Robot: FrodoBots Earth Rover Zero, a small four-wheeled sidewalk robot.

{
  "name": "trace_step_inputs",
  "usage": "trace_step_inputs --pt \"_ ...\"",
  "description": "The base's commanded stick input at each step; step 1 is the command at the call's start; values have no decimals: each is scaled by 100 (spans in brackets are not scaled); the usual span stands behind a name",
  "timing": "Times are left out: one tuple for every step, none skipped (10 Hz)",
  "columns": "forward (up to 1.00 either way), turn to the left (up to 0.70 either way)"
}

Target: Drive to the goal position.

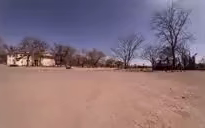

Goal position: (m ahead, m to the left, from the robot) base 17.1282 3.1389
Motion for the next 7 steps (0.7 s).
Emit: trace_step_inputs --pt "100 0" --pt "100 0" --pt "100 0" --pt "100 0" --pt "100 0" --pt "100 0" --pt "100 0"
